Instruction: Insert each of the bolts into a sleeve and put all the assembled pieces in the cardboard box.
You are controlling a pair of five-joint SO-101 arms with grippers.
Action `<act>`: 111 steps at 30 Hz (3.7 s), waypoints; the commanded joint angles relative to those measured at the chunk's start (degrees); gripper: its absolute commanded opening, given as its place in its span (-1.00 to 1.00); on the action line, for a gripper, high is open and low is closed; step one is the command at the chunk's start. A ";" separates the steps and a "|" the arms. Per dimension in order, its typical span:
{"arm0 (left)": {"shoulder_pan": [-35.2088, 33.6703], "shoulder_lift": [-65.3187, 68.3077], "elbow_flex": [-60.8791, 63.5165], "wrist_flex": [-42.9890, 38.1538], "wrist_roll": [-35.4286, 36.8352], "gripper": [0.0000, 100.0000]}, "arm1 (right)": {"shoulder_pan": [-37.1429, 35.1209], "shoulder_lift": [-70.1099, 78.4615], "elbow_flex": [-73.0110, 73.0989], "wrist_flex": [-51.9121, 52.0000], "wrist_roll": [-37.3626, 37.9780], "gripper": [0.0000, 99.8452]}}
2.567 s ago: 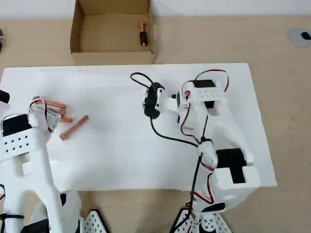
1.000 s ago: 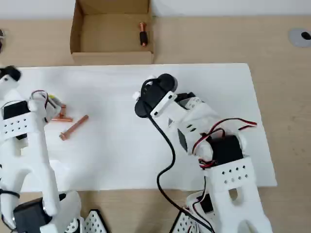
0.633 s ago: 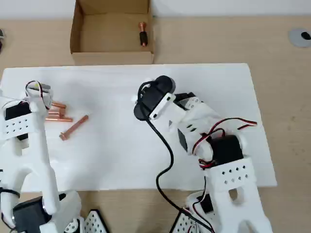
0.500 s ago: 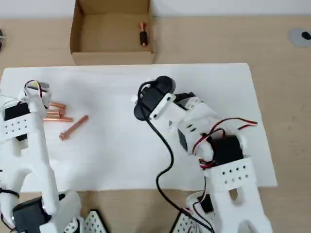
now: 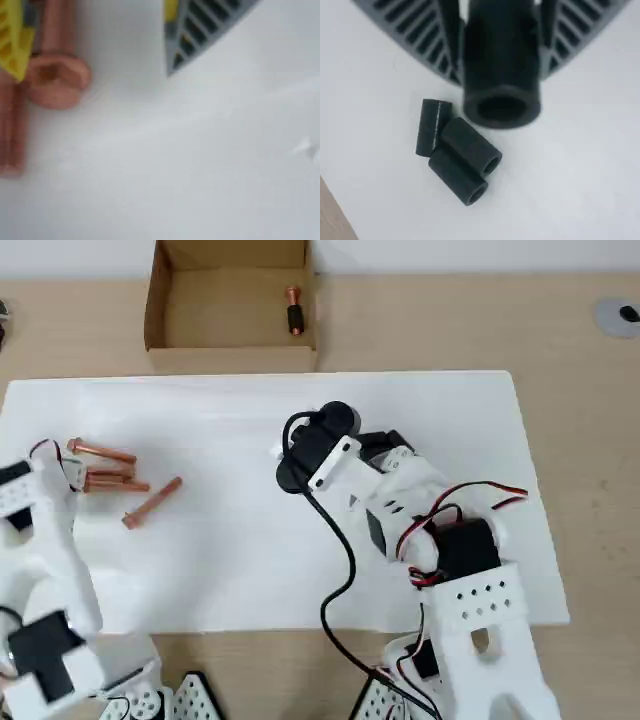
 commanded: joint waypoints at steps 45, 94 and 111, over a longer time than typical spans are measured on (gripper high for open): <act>7.91 10.59 -22.07 17.67 13.01 -0.39 | 0.92 13.58 -10.42 3.52 -1.93 -0.98; 9.05 20.09 -28.04 22.15 11.78 -0.96 | 0.92 13.67 -13.05 5.10 -1.93 -0.98; 9.14 6.29 -29.89 28.40 10.02 -0.98 | 0.92 13.49 -13.05 5.54 -1.93 -0.98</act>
